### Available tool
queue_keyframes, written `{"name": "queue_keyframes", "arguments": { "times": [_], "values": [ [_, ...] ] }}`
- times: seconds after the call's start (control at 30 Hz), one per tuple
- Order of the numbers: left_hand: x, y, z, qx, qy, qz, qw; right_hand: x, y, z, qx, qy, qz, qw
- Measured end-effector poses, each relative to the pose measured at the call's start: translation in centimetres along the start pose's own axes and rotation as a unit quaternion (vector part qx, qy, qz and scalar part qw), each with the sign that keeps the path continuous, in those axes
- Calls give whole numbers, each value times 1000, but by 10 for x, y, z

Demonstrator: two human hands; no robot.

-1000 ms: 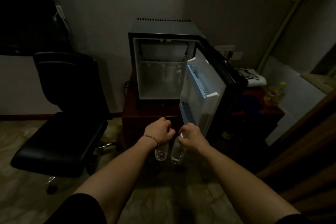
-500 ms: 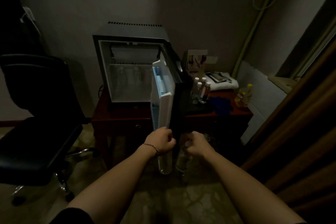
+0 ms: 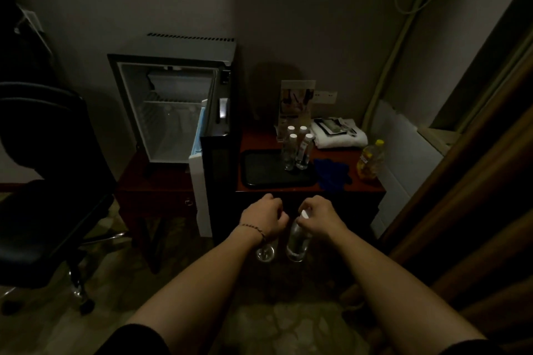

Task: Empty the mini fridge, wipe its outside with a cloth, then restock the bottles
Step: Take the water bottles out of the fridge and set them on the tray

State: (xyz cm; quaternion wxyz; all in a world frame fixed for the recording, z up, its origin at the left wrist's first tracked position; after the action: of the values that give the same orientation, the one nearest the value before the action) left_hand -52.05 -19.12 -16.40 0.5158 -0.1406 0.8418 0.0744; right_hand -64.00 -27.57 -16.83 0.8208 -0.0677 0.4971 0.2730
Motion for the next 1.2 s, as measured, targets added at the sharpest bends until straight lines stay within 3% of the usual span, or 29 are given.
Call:
{"name": "queue_keyframes", "arguments": {
  "times": [0.73,1.2],
  "values": [
    [42,-294,-5,1,26,18,999,-110,-257,-63,-4,20,-20,1000],
    [65,-405,19,-74,19,17,997,-74,-413,-67,-103,56,105,988]
  ]
}}
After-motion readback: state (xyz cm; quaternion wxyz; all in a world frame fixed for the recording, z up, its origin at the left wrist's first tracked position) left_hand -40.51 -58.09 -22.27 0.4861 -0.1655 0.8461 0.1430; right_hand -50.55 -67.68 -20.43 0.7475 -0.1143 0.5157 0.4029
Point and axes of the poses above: each hand's wrist, its own y-axis away from the middle knuckle, its own x-axis out of the palm, z = x × y, the point moved 7 cm from there along -y, towards the middle knuckle, and after that the axes turned 4 degrees about x, right-handed, at the moved point
